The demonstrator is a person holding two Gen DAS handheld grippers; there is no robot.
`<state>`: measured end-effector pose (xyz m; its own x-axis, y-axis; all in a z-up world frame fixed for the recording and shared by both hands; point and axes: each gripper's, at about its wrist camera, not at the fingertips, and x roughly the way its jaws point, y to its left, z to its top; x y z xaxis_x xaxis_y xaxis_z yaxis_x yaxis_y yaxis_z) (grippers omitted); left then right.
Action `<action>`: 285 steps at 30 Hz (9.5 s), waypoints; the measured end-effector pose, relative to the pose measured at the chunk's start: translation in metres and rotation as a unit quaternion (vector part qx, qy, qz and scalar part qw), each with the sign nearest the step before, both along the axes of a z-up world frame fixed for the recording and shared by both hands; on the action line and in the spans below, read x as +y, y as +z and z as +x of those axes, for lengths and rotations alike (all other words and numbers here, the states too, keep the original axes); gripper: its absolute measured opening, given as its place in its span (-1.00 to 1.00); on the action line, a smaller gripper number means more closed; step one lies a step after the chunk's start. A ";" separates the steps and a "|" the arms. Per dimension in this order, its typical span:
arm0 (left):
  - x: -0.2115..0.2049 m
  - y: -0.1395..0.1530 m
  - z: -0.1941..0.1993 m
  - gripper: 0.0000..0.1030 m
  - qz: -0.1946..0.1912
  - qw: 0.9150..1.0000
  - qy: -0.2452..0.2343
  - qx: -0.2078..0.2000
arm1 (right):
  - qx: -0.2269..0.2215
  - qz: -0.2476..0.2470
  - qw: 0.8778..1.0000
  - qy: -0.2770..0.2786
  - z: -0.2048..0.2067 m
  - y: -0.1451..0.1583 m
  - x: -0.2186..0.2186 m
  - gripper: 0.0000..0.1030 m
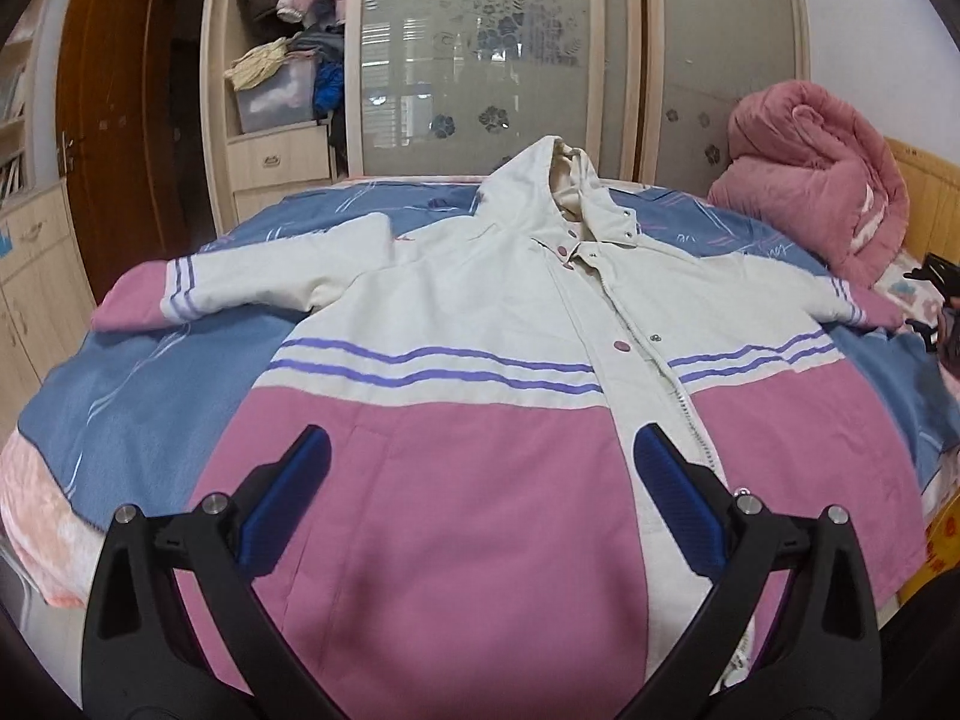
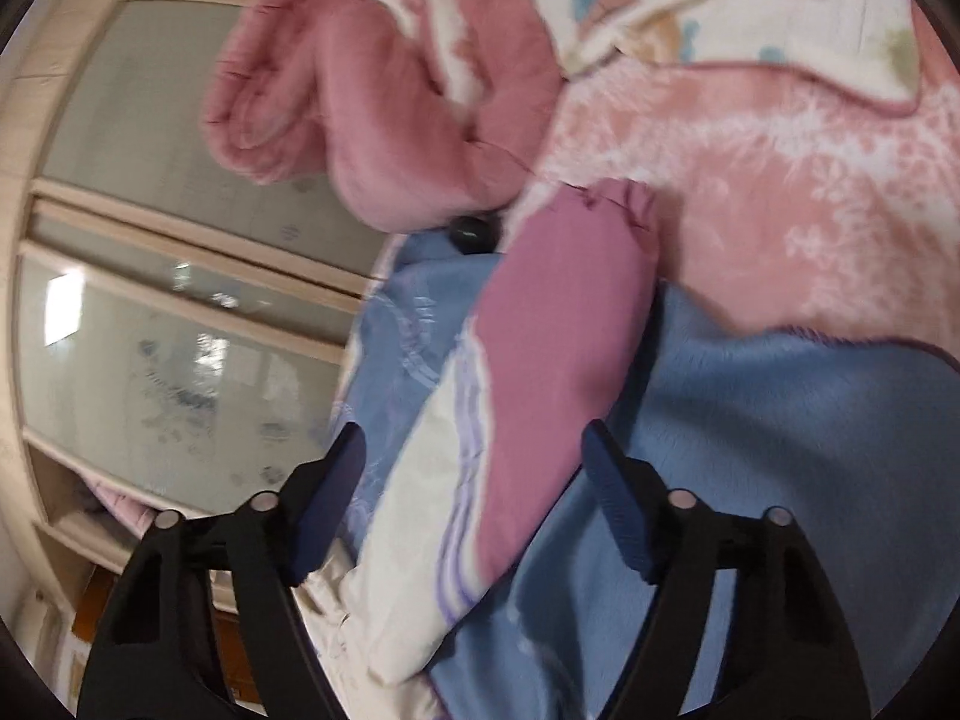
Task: Fold large clothes
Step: 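Grasp the pink sleeve cuff beside the quilt with the right gripper, then lift the sleeve and lay it across the jacket chest, open right gripper, then regrasp the folded sleeve cuff with the right gripper and reposition it, then grasp the other pink sleeve cuff with the left gripper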
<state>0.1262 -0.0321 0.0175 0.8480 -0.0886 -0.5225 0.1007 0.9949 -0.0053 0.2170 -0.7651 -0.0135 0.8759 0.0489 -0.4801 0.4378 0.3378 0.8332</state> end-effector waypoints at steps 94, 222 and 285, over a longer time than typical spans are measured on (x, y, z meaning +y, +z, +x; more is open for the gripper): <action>-0.004 -0.004 -0.024 0.96 0.040 0.998 0.027 0.038 | 0.036 -0.490 0.839 0.235 -0.146 0.032 0.416 0.97; 0.039 -0.011 -0.044 0.96 0.012 0.998 0.060 0.025 | -0.053 -0.480 0.831 0.276 -0.178 0.035 0.411 0.97; 0.483 -0.058 0.196 0.77 -0.454 0.860 0.220 0.074 | -0.046 -0.467 0.826 0.313 -0.148 0.024 0.433 0.97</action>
